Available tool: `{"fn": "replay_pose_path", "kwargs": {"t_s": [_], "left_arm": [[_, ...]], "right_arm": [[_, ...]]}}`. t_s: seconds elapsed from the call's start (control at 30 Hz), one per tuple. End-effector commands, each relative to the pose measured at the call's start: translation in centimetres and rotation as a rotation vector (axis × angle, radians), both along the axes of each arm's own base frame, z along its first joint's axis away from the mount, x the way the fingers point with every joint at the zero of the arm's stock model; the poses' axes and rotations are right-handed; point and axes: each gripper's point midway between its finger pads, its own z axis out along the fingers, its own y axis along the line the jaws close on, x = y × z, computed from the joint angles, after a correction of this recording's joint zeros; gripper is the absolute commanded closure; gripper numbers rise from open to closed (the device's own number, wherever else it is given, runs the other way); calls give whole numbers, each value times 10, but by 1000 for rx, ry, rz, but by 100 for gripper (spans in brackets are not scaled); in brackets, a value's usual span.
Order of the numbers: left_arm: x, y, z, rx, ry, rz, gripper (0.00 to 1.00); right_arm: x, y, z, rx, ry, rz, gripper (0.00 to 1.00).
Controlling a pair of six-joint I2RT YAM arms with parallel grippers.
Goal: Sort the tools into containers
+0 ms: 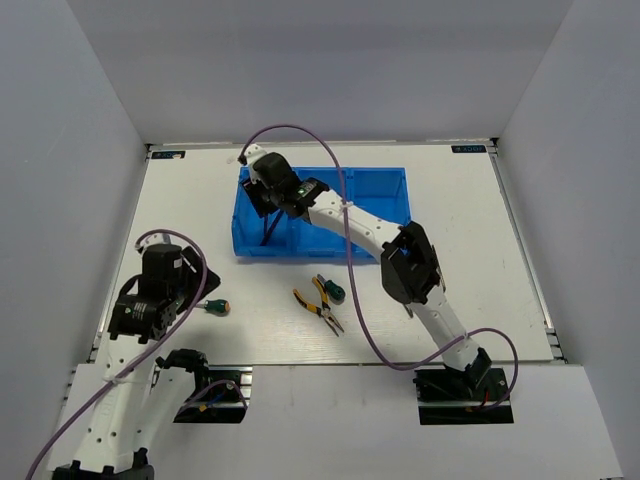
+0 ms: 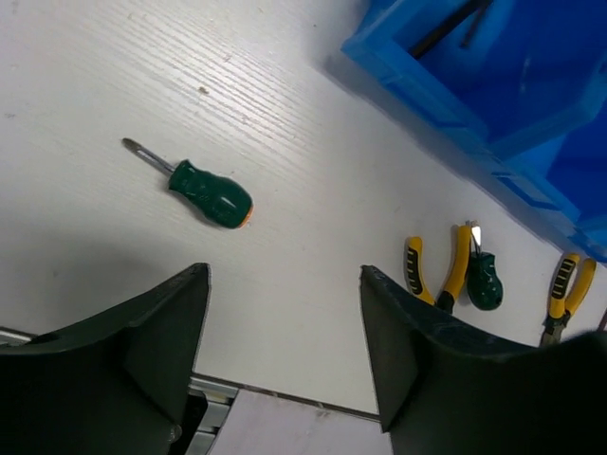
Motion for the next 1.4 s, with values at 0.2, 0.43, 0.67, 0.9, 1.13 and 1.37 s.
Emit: {"fn": "replay_pose_path", "kwargs": {"t_s": [0.2, 0.43, 0.67, 0.9, 1.13, 1.37], "left_arm": [[44, -51, -18, -85, -58, -323, 99], [59, -73, -20, -120, -127, -475, 99], [53, -84, -30, -148, -117, -543, 43], [44, -78, -30, -125, -73, -537, 31], [38, -74, -26, -114, -79, -515, 31], [39, -73, -26, -115, -77, -501, 31]], "right_arm": [[-27, -90, 111, 77, -39, -22, 100], [-86, -244, 68, -164, 65, -76, 100], [-146, -374, 4, -315, 183, -255, 79], [-161, -409, -44, -345, 276, -343, 58], [-151, -439, -73, -377, 332, -455, 62], [-147, -454, -97, -368, 423, -523, 67]]}}
